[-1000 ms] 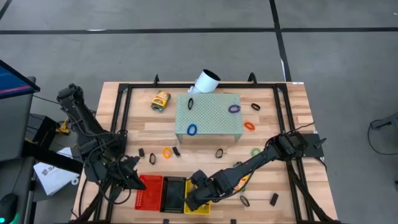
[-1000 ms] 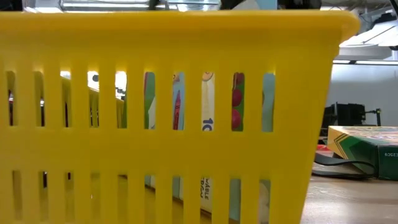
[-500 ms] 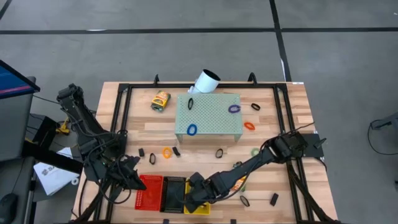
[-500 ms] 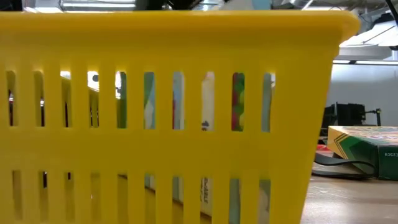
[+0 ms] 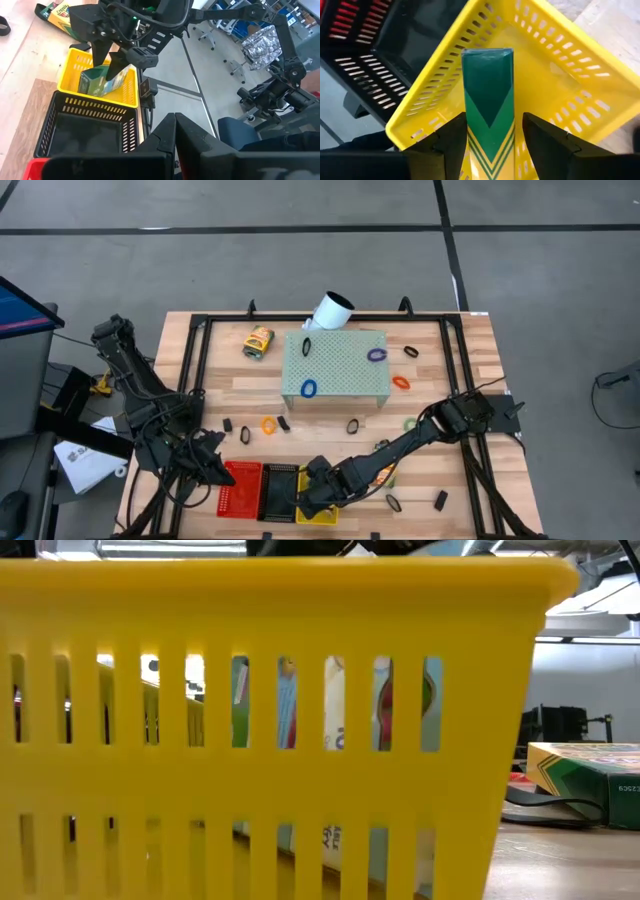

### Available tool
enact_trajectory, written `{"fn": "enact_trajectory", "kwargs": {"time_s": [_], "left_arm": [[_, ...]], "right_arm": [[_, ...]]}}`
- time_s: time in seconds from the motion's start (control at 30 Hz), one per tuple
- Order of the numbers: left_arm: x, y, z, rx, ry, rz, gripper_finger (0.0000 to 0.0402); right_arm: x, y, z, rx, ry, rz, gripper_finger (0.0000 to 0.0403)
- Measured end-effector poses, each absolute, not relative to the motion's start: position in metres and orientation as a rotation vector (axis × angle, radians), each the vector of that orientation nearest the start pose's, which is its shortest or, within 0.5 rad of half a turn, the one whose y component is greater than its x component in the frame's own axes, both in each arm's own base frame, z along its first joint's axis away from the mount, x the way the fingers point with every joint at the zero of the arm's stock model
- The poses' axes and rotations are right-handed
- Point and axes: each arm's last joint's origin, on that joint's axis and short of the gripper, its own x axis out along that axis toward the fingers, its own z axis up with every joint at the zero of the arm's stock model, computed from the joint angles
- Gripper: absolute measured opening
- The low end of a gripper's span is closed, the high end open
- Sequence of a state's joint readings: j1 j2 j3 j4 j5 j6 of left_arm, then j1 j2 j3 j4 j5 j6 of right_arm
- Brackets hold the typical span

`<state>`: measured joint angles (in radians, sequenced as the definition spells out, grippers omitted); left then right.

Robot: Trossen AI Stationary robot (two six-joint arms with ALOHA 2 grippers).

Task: Pick & Place Office Desk Supplies
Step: Adjust the yellow crayon box in the yellow bin

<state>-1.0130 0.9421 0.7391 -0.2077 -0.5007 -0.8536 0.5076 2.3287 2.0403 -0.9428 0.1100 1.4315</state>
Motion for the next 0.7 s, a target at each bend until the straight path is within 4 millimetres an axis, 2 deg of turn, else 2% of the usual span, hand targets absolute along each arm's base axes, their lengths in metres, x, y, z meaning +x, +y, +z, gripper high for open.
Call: {"fn": "enact_trajectory", "kwargs": {"time_s": [0.33,0.7], "left_arm": [[0.119,-0.164,0.289,-0.543,0.488,-0.338,0.0000],[0.119,-0.164,0.289,-0.541,0.488,-0.338,0.0000]], "right_arm": [[0.429,0.233,0.193,0.938,1.066,-0.587,0.0120],[0.436,0.226,0.208,0.970,0.957,-0.647,0.0124]]}}
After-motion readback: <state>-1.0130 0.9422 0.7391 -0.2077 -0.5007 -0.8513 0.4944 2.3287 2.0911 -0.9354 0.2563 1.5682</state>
